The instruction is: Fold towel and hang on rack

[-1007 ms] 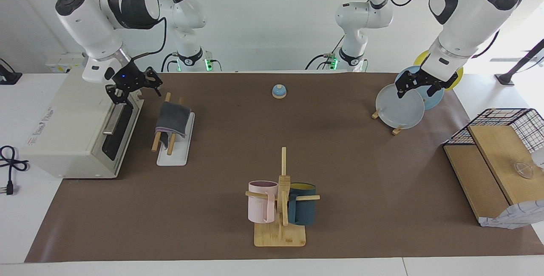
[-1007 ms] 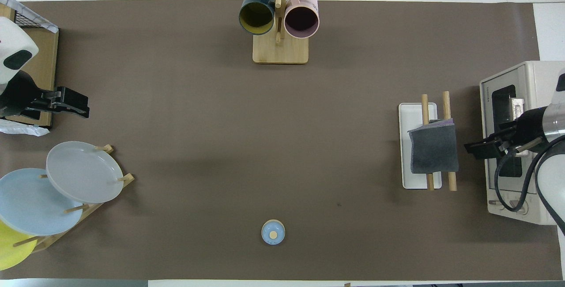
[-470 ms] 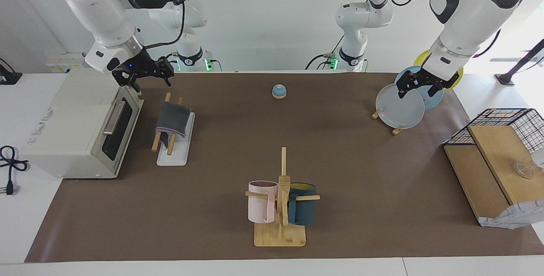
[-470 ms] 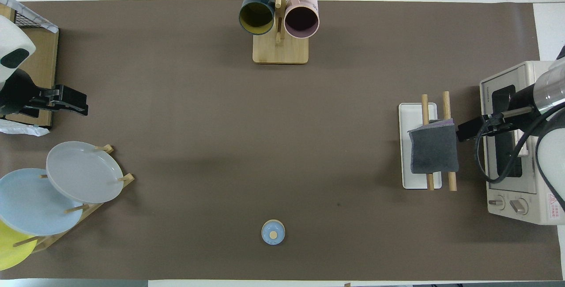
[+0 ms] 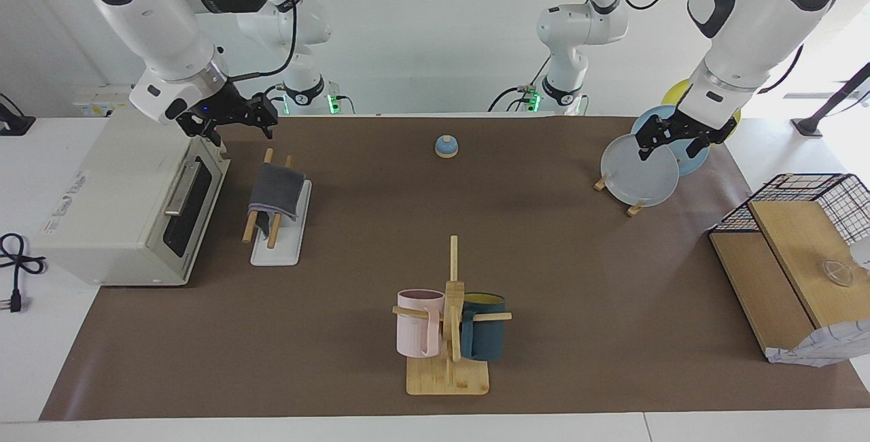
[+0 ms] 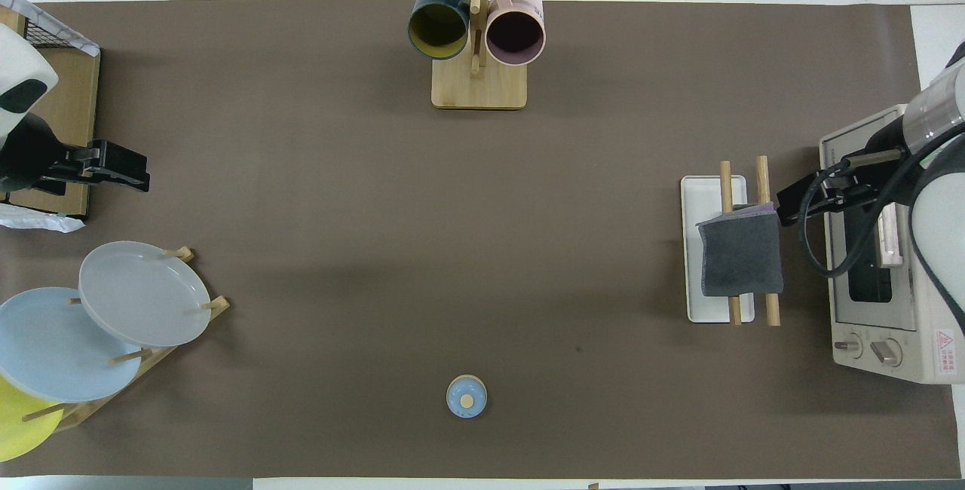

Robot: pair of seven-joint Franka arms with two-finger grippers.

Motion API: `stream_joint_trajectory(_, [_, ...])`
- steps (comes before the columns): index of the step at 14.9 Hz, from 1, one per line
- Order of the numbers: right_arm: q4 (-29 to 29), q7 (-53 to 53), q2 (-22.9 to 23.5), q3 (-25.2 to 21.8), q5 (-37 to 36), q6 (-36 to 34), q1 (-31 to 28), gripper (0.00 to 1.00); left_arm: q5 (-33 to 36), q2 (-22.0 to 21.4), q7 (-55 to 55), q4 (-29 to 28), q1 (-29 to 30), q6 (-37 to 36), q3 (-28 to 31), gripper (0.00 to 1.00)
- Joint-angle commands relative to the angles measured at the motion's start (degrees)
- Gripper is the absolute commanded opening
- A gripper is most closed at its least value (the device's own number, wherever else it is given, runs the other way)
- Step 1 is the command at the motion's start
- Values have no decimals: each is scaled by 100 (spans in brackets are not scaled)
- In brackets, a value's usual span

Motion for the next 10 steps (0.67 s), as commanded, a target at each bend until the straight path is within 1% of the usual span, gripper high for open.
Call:
stream_joint_trajectory(1, [5, 123, -69, -107, -113, -261, 148, 100, 37, -149, -51, -174, 83, 93, -69, 100])
stream_joint_trajectory(5, [84, 132, -60, -134, -209, -113, 183, 100, 37, -202, -60, -174, 83, 128, -69, 100])
stream_joint_trajectory(7, [101, 132, -51, -256, -157, -42, 209, 100, 37, -202, -16, -174, 74, 128, -69, 100])
stream_joint_trajectory(8, [119, 140, -42, -300, -191, -34, 331, 100, 37, -202, -7, -174, 65, 136, -69, 100])
stream_joint_trajectory(10, [119, 132, -34, -537, -183, -16, 490, 100, 37, -202, -33, -174, 74, 145, -60, 100])
